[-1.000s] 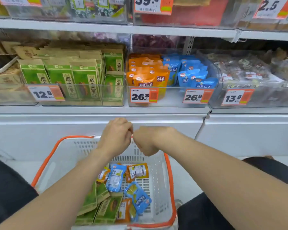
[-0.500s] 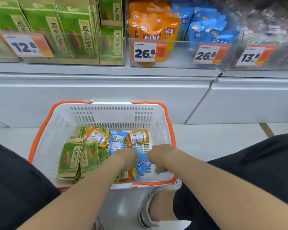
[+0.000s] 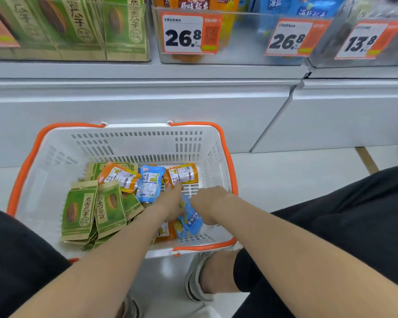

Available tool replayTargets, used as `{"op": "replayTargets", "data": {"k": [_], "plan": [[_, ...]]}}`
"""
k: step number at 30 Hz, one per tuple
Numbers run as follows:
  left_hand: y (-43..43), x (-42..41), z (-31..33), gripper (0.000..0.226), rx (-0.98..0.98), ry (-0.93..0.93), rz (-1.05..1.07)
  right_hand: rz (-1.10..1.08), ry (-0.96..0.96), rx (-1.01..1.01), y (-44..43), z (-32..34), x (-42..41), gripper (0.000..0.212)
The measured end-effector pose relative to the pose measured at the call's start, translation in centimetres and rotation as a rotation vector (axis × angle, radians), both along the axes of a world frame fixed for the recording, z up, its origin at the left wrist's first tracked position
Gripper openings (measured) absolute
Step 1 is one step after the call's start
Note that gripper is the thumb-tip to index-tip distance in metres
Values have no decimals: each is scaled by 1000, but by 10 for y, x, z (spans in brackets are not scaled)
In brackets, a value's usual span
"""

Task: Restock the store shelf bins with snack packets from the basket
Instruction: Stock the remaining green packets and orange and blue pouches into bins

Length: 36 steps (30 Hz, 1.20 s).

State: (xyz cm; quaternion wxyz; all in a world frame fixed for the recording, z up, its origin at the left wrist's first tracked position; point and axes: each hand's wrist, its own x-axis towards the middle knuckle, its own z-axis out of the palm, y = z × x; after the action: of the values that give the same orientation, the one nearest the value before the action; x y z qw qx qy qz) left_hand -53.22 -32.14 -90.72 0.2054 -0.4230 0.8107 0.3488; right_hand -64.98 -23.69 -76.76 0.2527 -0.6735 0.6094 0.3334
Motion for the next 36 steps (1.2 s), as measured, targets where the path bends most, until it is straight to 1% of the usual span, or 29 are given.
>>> {"op": "replayTargets", "data": {"k": [1, 2, 3, 4, 5, 7, 9, 10, 12, 14, 15, 16, 17, 18, 20, 21, 23, 25, 27, 28, 30, 33, 34, 36], "plan": [[0, 0, 0, 94, 0, 32, 31, -1, -6, 14, -2, 0, 0, 18], [-2, -1, 1, 86, 3, 43, 37, 1, -8, 24, -4, 0, 0, 17], [-4, -1, 2, 68, -5, 45, 23, 2, -6, 25, -6, -1, 1, 13], [-5, -1, 5, 45, -11, 42, 9, -1, -5, 23, -8, -1, 1, 10], [-5, 0, 9, 35, -11, 51, 8, -10, -10, 18, -11, -1, 0, 8], [-6, 2, 12, 32, 23, 115, 43, -34, -23, -3, -16, 2, -2, 7], [-7, 6, 19, 22, 32, 197, 93, -67, -28, -60, -19, 8, -8, 11], [-8, 8, 23, 20, 31, 236, 119, -90, -34, -110, -21, 13, -11, 12], [-11, 13, 33, 34, 16, 338, 193, -182, -64, -220, -24, 22, -17, 21], [-16, 18, 48, 44, 22, 453, 324, -322, -108, -342, -27, 28, -24, 26], [-19, 20, 58, 43, 43, 516, 403, -408, -133, -411, -28, 30, -26, 29], [-22, 20, 69, 35, 79, 583, 506, -502, -167, -486, -29, 32, -29, 34], [-26, 20, 80, 20, 129, 660, 615, -604, -213, -557, -31, 33, -32, 38], [-28, 18, 92, 15, 171, 733, 708, -710, -272, -624, -32, 35, -35, 41], [-33, 9, 114, 26, 280, 851, 857, -928, -426, -737, -36, 40, -38, 44], [-33, 4, 125, 28, 352, 916, 904, -1006, -519, -795, -38, 45, -40, 44], [-33, -6, 146, 31, 492, 1016, 927, -1064, -677, -936, -43, 60, -43, 36], [-32, -11, 166, 36, 528, 1063, 884, -1026, -738, -1068, -49, 82, -48, 33], [-32, -15, 186, 43, 449, 1080, 769, -901, -716, -1120, -53, 110, -52, 37], [-31, -19, 199, 43, 369, 1072, 689, -815, -693, -1115, -55, 126, -53, 39], [-28, -27, 224, 36, 214, 1075, 543, -625, -627, -1087, -58, 158, -53, 42], [-29, -43, 258, 23, -5, 1127, 454, -428, -458, -1099, -62, 201, -53, 47], [-30, -48, 269, 25, -76, 1147, 445, -405, -418, -1130, -63, 215, -56, 46], [-32, -59, 291, 37, -201, 1212, 423, -398, -385, -1209, -67, 243, -65, 46]]}}
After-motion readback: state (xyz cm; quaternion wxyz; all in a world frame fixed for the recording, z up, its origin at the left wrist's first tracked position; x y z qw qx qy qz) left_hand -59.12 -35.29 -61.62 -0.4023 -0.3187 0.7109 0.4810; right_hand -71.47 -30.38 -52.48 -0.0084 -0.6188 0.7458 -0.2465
